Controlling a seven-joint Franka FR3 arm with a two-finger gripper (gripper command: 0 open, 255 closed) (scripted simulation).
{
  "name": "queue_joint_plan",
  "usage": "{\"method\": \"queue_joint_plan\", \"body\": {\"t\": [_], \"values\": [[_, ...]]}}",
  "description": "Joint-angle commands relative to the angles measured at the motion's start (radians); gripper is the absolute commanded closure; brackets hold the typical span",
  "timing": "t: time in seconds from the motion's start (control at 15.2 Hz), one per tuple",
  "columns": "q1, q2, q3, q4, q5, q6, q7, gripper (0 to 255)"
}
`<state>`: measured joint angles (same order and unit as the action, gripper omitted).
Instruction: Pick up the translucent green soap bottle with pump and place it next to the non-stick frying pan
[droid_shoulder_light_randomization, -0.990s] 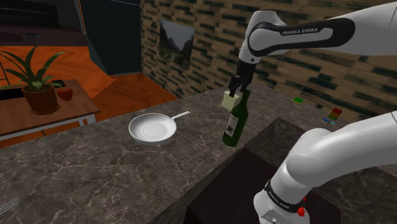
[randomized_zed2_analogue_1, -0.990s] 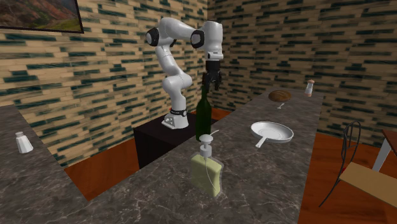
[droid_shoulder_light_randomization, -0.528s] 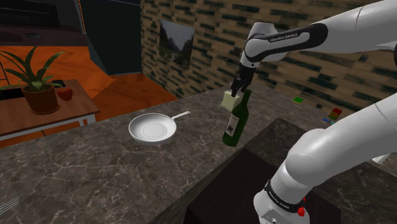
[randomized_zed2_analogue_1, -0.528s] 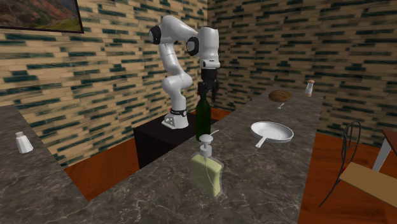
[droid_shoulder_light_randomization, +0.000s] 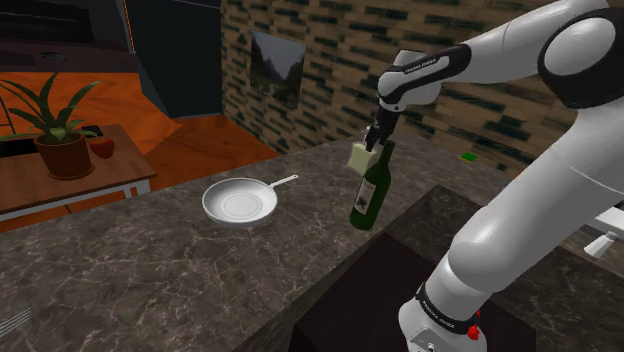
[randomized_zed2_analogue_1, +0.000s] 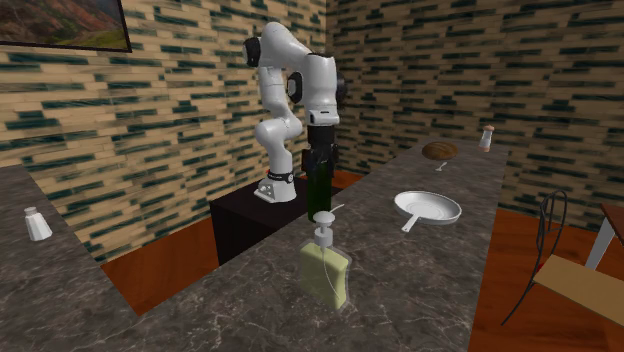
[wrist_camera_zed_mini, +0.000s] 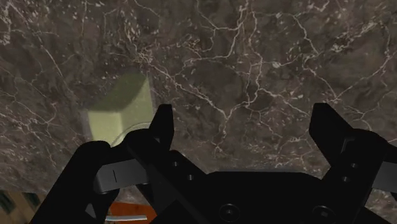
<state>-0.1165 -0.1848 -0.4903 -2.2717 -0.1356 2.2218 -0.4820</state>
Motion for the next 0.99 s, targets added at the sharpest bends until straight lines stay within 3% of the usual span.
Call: {"method": "queue_joint_plan", "body": {"t": [0.0, 0.33, 0.73, 0.92], "values": [[0.001, 0.082, -0.032, 0.045, 0.046, 0.041, -0.064, 0], [-0.031, 0.28, -0.077, 0.188, 0.2, 0.09, -0.238, 0], [-0.141, 0.521, -0.055, 0.41, 0.385, 0.09, -0.419, 0], [-0.173, 0.575, -0.039, 0.458, 0.419, 0.093, -0.449, 0]]}}
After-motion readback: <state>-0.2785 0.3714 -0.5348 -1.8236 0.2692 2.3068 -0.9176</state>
